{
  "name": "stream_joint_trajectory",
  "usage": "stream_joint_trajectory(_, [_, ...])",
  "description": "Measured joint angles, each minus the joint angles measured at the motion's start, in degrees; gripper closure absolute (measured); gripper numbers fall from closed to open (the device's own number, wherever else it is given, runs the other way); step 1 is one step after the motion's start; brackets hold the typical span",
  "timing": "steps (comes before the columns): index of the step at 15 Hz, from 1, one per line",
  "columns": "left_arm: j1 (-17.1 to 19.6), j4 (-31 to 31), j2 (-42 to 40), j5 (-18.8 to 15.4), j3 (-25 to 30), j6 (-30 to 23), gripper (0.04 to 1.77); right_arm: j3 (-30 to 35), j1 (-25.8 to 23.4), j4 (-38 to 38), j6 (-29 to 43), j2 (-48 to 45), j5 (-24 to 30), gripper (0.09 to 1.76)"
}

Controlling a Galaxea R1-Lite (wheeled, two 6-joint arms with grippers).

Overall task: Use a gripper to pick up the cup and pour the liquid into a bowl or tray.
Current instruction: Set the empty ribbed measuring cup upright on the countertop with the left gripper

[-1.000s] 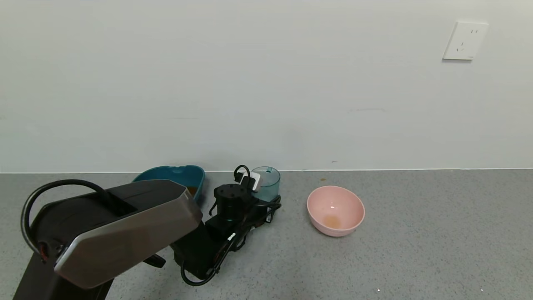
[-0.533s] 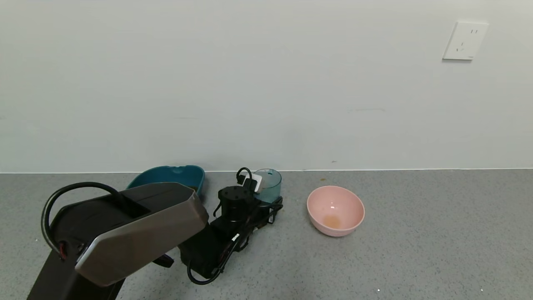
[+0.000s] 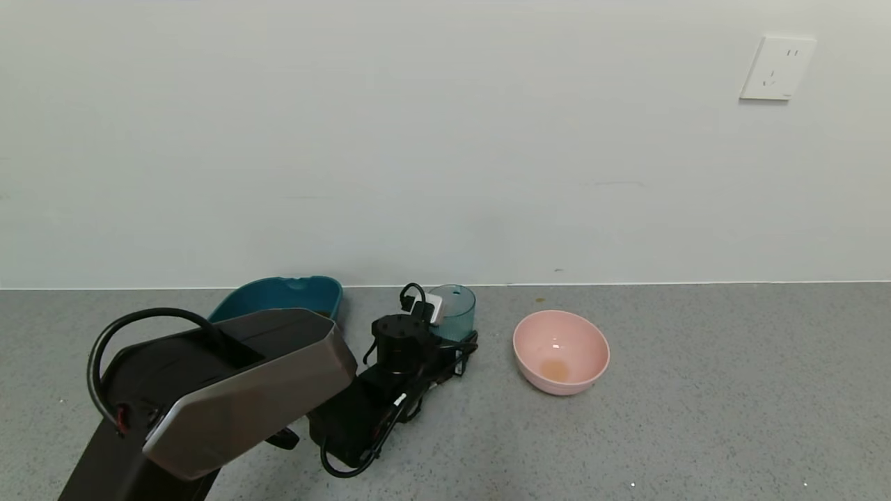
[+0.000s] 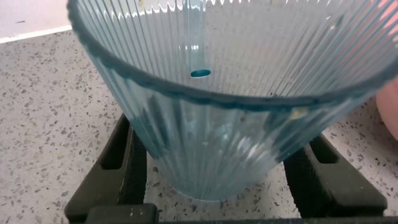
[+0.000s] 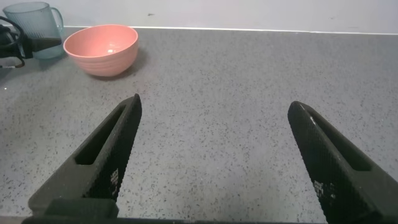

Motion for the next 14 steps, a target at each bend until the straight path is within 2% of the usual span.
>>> stream_joint_trajectory(14, [-0.05,-0.16,0.82,0.37,-0.41,-0.39,0.56,0.00,0.00,0.00,0.00,0.00,0.02,0.14])
